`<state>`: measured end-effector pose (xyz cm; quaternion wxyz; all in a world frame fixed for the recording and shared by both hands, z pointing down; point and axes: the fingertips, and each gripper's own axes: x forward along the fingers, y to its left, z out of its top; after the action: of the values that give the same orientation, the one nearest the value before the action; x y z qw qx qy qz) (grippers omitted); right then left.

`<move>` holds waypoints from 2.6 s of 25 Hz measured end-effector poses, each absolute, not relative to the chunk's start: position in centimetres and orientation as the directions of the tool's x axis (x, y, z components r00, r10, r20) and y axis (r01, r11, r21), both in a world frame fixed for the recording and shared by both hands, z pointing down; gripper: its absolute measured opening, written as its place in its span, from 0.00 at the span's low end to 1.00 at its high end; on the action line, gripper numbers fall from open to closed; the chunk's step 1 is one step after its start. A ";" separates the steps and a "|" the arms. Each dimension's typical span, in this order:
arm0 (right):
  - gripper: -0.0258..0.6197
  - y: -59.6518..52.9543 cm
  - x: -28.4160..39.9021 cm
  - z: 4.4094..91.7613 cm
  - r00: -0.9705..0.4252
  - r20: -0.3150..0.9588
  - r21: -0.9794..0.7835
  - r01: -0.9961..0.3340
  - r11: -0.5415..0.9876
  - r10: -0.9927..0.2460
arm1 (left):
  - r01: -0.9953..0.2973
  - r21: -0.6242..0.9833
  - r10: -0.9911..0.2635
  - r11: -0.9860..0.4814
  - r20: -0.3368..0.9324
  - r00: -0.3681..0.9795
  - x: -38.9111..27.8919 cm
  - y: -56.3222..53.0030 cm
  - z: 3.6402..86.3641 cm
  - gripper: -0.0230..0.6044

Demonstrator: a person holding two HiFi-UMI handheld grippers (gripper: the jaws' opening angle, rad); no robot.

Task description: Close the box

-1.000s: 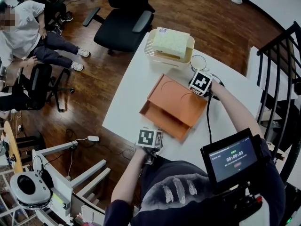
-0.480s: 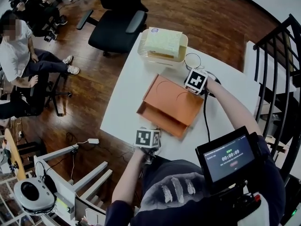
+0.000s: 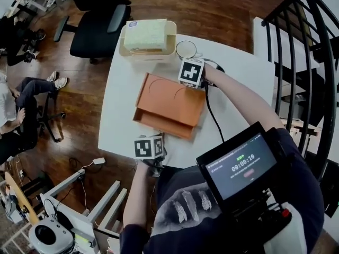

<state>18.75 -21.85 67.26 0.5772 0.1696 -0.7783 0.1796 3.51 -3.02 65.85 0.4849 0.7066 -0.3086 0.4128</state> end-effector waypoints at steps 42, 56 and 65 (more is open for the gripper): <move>0.05 -21.7 19.2 67.0 -0.258 0.965 -0.086 -0.465 0.881 -0.042 | -0.817 0.426 -0.021 -0.388 0.883 0.469 5.4 -4.5 65.4 0.06; 0.05 -21.2 18.7 67.2 -0.245 0.970 -0.108 -0.396 0.912 0.009 | -0.817 0.434 -0.001 -0.379 0.883 0.470 5.5 -4.1 65.5 0.06; 0.05 -21.6 18.6 66.8 -0.228 0.974 -0.084 -0.395 0.915 -0.009 | -0.807 0.439 -0.015 -0.394 0.875 0.484 6.3 -5.6 64.8 0.06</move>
<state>18.61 -21.62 66.75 0.6074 0.1313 -0.7672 0.1589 6.29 -5.56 64.83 0.4709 0.7212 -0.2850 0.4206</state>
